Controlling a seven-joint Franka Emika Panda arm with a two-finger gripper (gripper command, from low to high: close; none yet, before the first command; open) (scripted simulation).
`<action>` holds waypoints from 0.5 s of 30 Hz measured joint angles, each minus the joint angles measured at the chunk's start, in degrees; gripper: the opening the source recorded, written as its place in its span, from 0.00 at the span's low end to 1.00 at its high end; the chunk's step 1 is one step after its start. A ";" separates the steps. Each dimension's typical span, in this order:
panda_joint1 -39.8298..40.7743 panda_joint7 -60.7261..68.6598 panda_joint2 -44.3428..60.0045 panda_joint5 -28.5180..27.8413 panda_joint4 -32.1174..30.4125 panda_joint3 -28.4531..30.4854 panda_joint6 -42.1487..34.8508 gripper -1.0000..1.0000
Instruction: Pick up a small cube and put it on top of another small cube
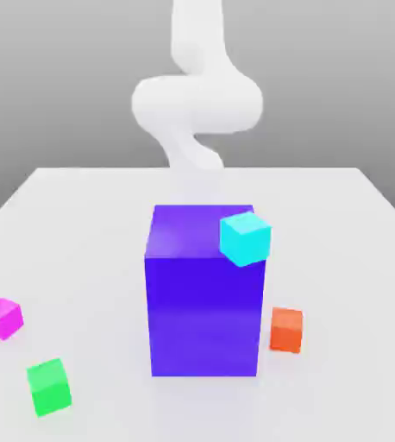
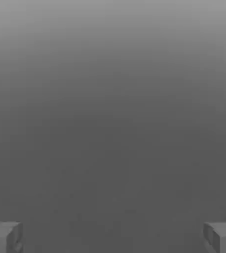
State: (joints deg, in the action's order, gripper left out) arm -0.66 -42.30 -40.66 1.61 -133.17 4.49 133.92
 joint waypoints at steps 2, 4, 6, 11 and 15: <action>-0.48 3.09 4.35 1.50 -1.18 3.82 1.82 0.50; -0.81 6.16 8.48 3.11 -2.31 7.42 3.57 0.50; -0.96 9.34 12.58 4.90 -3.43 10.85 5.29 0.50; -0.95 17.65 22.91 9.87 -6.20 19.07 9.52 0.50; 0.35 24.77 31.41 14.54 -8.37 24.28 12.79 0.50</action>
State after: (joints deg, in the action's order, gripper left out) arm -0.31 -17.53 -9.25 16.16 -141.54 28.78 146.71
